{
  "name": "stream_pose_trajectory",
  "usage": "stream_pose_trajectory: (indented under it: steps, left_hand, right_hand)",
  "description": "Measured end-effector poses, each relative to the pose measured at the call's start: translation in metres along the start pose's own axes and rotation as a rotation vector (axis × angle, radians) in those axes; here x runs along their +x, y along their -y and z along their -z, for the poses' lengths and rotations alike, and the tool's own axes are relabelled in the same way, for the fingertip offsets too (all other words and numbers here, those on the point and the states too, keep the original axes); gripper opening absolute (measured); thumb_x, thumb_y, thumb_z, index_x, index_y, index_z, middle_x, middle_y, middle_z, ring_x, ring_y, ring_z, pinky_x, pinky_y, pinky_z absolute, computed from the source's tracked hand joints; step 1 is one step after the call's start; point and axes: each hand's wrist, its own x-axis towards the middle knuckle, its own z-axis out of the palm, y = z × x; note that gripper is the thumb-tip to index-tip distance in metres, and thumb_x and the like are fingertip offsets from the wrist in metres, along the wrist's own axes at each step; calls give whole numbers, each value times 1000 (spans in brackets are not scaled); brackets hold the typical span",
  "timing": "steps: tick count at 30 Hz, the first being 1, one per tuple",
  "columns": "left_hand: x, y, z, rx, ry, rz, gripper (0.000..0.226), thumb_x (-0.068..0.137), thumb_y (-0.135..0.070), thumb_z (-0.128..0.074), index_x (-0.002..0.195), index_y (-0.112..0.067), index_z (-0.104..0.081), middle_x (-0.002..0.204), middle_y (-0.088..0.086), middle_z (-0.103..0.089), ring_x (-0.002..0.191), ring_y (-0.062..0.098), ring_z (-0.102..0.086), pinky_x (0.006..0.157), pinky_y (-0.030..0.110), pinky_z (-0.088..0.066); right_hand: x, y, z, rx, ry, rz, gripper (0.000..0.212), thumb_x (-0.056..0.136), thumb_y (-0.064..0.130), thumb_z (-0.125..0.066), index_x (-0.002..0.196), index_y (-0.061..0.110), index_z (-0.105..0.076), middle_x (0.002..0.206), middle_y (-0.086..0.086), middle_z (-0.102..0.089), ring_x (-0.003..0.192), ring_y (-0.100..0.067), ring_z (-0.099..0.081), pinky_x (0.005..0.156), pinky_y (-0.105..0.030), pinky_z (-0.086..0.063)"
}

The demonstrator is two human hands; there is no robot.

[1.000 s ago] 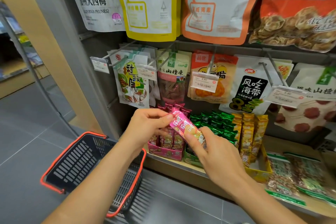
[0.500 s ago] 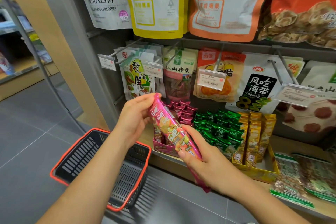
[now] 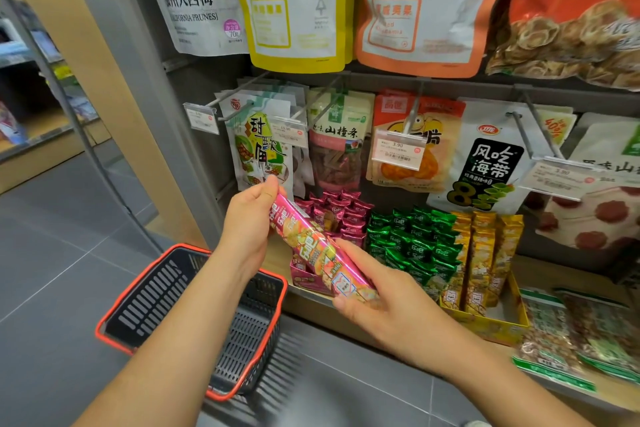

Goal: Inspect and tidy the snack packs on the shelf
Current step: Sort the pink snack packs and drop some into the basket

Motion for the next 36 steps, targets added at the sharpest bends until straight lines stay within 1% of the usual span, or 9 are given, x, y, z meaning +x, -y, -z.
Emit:
stream_pose_trajectory:
  steps: [5,7,11,16,22,26,31,33,36]
  left_hand:
    - [12,0,23,363,106,-73,43,96,-43,-54,63,-22,-71,60,-1,-65,65,8,-60,77,36,-47]
    - [12,-2,31,484,182,-185,30,96,-38,-57,76,-24,-75,73,3,-70,71,5,-62,76,25,-49]
    - [5,-5,31,632,302,-374,9,86,-34,-69,86,-41,-74,88,-15,-72,81,-1,-65,71,8,-48]
    - [-5,6,19,1059,424,-639,18,78,-37,-78,96,-34,-78,102,-21,-69,101,-2,-60,90,28,-52]
    - [-23,15,-3,965,542,-633,27,87,-44,-67,110,-32,-72,98,-18,-73,90,-2,-66,77,34,-56]
    - [-33,21,-15,925,544,-610,33,85,-43,-68,116,-32,-70,107,-15,-73,96,0,-66,81,35,-56]
    - [-36,28,-27,755,406,-537,25,83,-17,-75,107,-23,-76,101,-19,-71,100,-4,-63,92,25,-51]
    - [-36,27,-31,714,322,-486,21,81,-14,-77,101,-21,-78,93,-24,-67,95,-3,-60,88,21,-48]
    - [-36,27,-33,680,319,-380,27,79,-9,-78,100,-25,-77,85,-14,-69,82,3,-65,81,26,-54]
  right_hand:
    - [-1,-4,23,214,-218,-100,40,80,28,-78,114,42,-64,105,13,-68,83,0,-67,67,-20,-55]
    - [-1,-7,34,292,-271,-156,32,78,24,-80,105,38,-71,99,10,-71,79,-8,-70,65,-29,-60]
    - [-1,-10,49,328,-314,-209,27,77,19,-81,100,32,-75,91,11,-73,78,-8,-71,66,-29,-61]
    - [2,-14,51,165,-291,-263,24,76,26,-82,97,35,-76,96,14,-72,81,-8,-69,70,-30,-60]
    - [2,-13,54,282,-303,-276,18,73,21,-84,83,34,-76,85,7,-74,74,-17,-73,64,-40,-61]
    - [1,-10,49,278,-324,-245,26,70,20,-86,88,32,-71,82,-1,-72,72,-24,-72,63,-40,-61]
    - [4,-13,53,410,-467,-213,46,59,30,-90,96,31,-63,88,0,-71,81,-15,-69,69,-32,-58]
    - [5,-12,54,526,-447,-153,40,61,32,-85,96,27,-67,89,5,-75,84,-8,-70,70,-21,-54]
    - [6,-9,50,393,-371,-96,27,74,19,-82,95,29,-69,92,16,-74,86,1,-69,72,-12,-52]
